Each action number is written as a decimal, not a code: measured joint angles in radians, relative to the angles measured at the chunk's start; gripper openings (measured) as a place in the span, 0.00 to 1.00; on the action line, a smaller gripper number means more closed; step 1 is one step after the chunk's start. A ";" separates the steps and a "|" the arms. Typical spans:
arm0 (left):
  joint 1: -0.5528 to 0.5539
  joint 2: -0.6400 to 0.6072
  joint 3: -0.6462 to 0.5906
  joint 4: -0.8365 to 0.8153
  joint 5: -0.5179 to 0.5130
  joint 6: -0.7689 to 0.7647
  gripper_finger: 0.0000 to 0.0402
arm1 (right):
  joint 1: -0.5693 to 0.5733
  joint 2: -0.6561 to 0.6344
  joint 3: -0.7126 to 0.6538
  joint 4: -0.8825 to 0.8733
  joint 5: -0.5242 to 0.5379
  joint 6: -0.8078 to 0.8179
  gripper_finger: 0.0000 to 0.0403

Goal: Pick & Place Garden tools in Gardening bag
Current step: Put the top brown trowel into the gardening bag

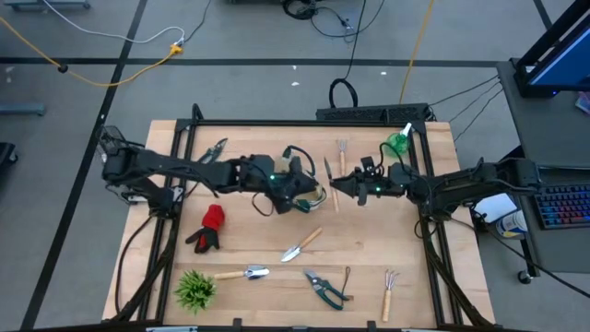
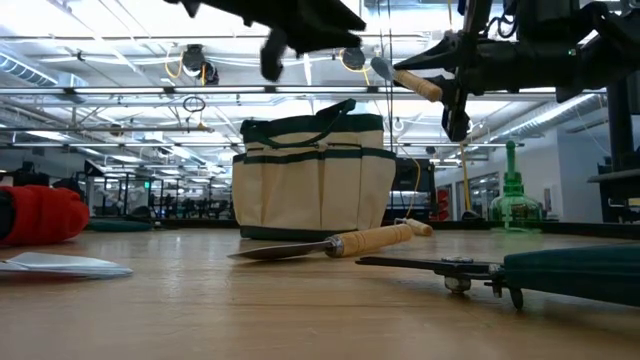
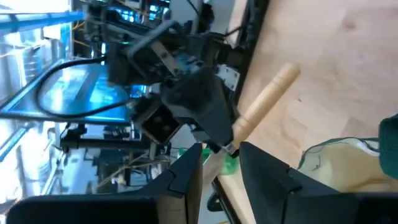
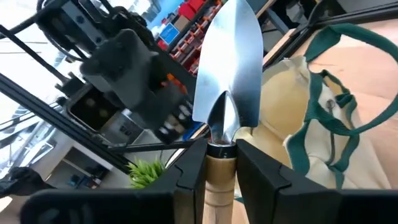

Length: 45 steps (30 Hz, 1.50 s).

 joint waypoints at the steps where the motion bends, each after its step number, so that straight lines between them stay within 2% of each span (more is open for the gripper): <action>1: 0.000 0.018 0.000 0.030 -0.014 0.009 0.28 | 0.004 0.000 0.000 0.003 -0.001 0.000 0.16; 7: 0.001 0.108 0.000 0.234 -0.104 0.118 0.28 | 0.026 0.001 0.000 -0.013 -0.004 -0.001 0.16; 11: 0.000 0.133 0.000 0.233 -0.136 0.206 0.28 | 0.029 -0.001 0.000 -0.008 -0.004 -0.001 0.16; 23: 0.003 0.149 0.000 0.241 -0.139 0.234 0.28 | 0.029 0.000 0.000 -0.068 0.000 0.013 0.16; 30: 0.024 0.148 0.000 0.200 -0.124 0.215 0.28 | 0.031 0.000 0.000 -0.081 0.006 -0.140 0.16; 38: 0.031 0.148 0.000 0.182 -0.132 0.188 0.28 | 0.033 0.000 0.114 -0.330 -0.001 -0.301 0.16; 45: 0.015 0.147 0.000 0.160 -0.211 0.151 0.28 | 0.032 0.000 0.171 -0.439 0.001 -0.337 0.16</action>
